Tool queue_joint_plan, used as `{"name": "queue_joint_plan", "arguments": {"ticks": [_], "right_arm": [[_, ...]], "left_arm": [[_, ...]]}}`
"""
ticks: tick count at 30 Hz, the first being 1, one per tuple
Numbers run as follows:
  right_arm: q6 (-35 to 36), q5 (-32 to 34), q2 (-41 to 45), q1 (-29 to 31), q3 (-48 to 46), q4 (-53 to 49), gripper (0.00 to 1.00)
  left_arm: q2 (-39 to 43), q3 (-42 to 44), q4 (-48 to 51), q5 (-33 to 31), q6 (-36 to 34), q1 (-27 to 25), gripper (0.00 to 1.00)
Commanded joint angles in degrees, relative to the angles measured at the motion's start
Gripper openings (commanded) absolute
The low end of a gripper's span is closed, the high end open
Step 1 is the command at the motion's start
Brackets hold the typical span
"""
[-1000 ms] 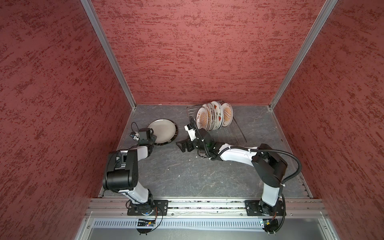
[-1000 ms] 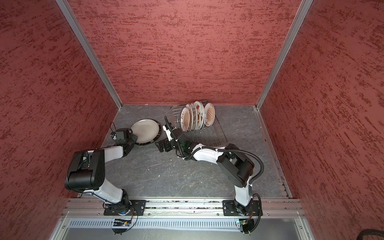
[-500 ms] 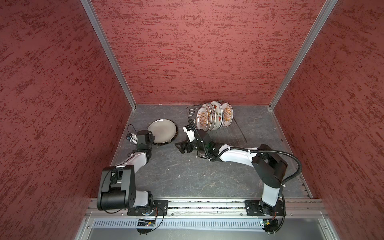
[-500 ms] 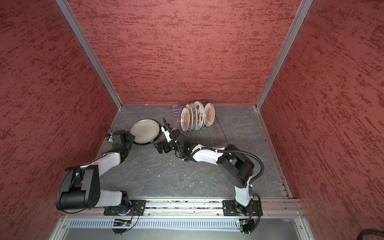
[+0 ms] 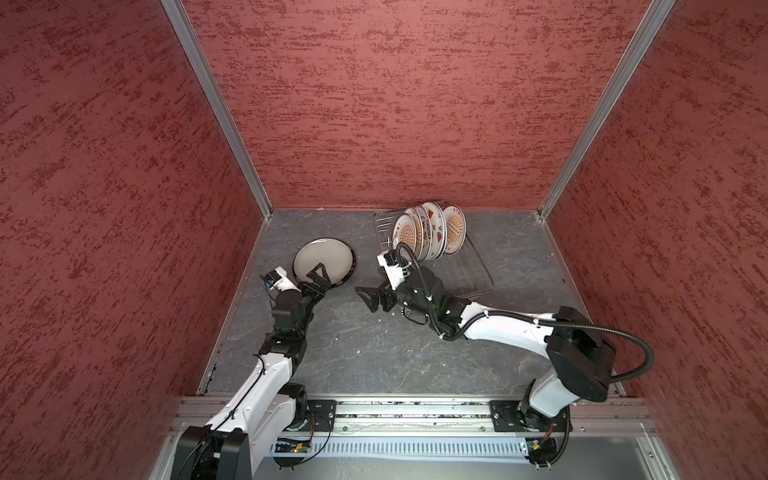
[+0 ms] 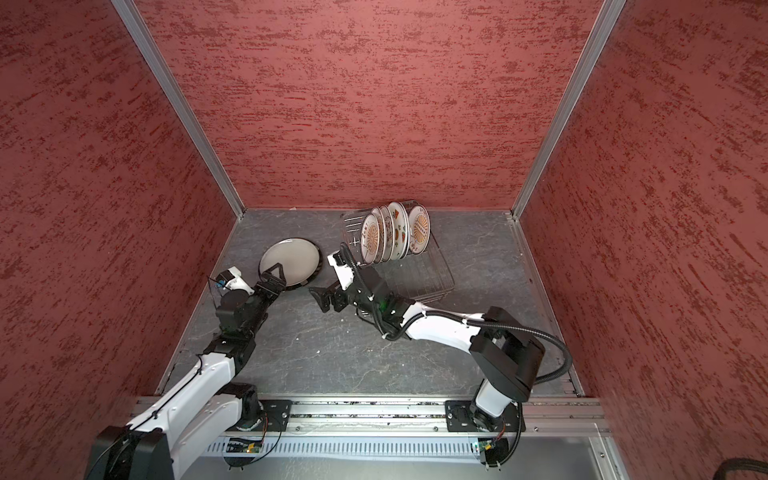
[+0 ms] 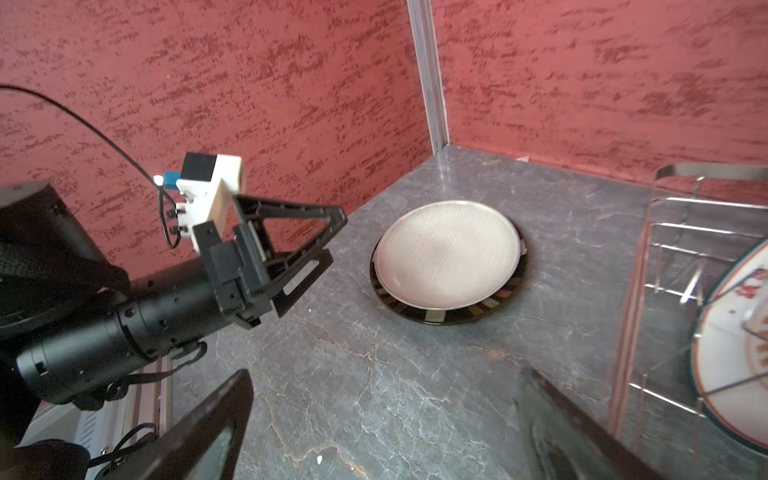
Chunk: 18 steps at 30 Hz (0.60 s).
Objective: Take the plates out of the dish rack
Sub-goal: 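Open and withdraw the left gripper while the right gripper reaches toward the rack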
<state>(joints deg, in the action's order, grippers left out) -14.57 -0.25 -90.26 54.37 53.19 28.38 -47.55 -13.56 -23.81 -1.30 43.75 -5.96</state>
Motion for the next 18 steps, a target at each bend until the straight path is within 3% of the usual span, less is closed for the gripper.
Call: {"name": "queue_joint_plan", "arguments": {"ticks": [1,7,12,18], "right_arm": [[0.41,7.89,5.03,-1.02,-4.04,6.87,0.99],[-3.82,8.10,11.39,-8.06,-5.23,-2.14,0.99],[-6.91,3.74,14.92,-15.49,-5.80,-6.67,0.99],[-4.63,6.32,15.86,-20.53,-1.16,-16.79,0.99]], "left_arm": [[3.58,1.21,-5.80,10.21,-3.94,-1.13,0.99],[6.09,7.28,-14.14,20.74,-5.64,-4.63,0.99],[4.47,10.25,-20.19,23.26,-6.93,-8.40,1.00],[1.23,9.70,-18.86,24.88,-7.64,-11.69,1.00]]}}
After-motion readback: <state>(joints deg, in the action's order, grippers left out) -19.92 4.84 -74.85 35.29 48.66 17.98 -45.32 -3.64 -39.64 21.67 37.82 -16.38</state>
